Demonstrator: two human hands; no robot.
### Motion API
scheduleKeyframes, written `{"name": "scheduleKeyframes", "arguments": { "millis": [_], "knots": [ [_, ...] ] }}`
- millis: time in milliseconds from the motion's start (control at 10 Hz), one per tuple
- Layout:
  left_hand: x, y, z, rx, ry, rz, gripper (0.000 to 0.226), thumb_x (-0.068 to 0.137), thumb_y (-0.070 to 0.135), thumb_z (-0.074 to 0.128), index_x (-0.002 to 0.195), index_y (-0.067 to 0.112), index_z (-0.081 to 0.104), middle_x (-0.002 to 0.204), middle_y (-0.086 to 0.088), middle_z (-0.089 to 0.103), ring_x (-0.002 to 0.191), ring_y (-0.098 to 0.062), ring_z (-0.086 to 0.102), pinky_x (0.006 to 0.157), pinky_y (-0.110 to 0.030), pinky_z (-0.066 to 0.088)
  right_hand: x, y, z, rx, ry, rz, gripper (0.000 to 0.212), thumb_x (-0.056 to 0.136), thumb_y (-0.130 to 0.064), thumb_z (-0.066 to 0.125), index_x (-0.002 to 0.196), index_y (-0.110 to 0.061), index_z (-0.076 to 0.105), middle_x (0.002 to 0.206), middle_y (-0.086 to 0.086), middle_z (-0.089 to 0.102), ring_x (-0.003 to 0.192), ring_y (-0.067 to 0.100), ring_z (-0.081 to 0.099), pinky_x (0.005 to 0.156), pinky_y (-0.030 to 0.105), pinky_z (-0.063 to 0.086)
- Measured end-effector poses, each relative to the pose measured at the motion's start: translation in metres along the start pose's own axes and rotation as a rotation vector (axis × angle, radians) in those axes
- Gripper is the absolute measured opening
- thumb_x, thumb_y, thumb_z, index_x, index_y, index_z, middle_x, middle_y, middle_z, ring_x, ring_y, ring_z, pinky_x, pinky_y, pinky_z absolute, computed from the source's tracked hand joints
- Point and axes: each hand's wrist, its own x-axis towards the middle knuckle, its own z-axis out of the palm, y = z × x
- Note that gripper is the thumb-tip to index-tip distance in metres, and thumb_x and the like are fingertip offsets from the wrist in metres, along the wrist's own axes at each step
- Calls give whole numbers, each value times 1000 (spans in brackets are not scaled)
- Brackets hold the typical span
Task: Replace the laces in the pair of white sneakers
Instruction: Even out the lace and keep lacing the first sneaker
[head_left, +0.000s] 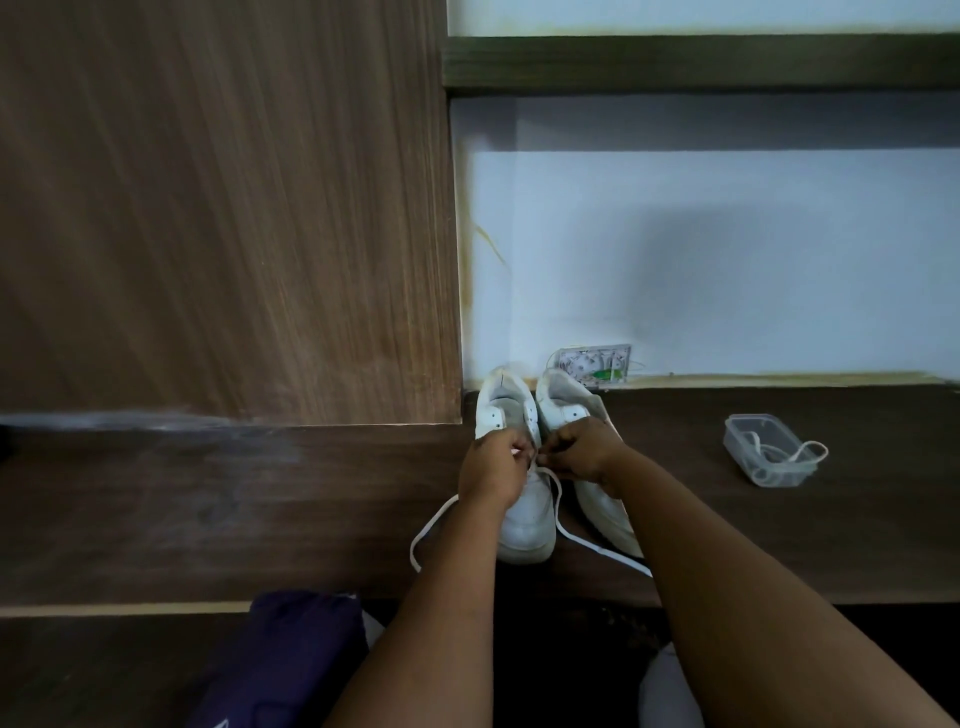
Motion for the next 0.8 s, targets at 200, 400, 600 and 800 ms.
{"name": "scheduleKeyframes", "arguments": {
  "millis": [200, 400, 600, 800],
  "knots": [
    [8, -6, -11, 48, -178, -39, 18, 92, 27, 60, 108, 21, 61, 113, -3, 67, 104, -23, 61, 91, -36, 50, -6, -17, -39, 47, 136, 138, 15, 86, -3, 60, 75, -14, 59, 75, 5, 61, 69, 17, 60, 73, 30, 56],
    [6, -10, -14, 40, -208, -16, 24, 93, 24, 60, 116, 16, 62, 120, -3, 64, 111, -23, 59, 91, -30, 46, -23, -4, -98, 1774, 440, 19, 26, 95, -2, 30, 80, -6, 50, 67, 5, 57, 62, 14, 56, 68, 26, 50],
    [-1, -4, -12, 62, -195, -48, 19, 95, 26, 54, 113, 21, 57, 120, -7, 62, 106, -26, 59, 89, -35, 49, -31, -25, -34, -205, -17, -74, 29, 96, -33, 51, 100, -7, 63, 88, 10, 59, 73, 19, 58, 62, 25, 44],
    [-8, -5, -23, 49, -93, -128, 25, 95, 28, 50, 120, 27, 47, 121, -6, 61, 105, -28, 59, 89, -38, 51, -29, -20, -31, -625, -84, -147, 31, 95, -34, 55, 100, -7, 68, 97, 7, 61, 93, 19, 56, 74, 23, 40]
  ]
}}
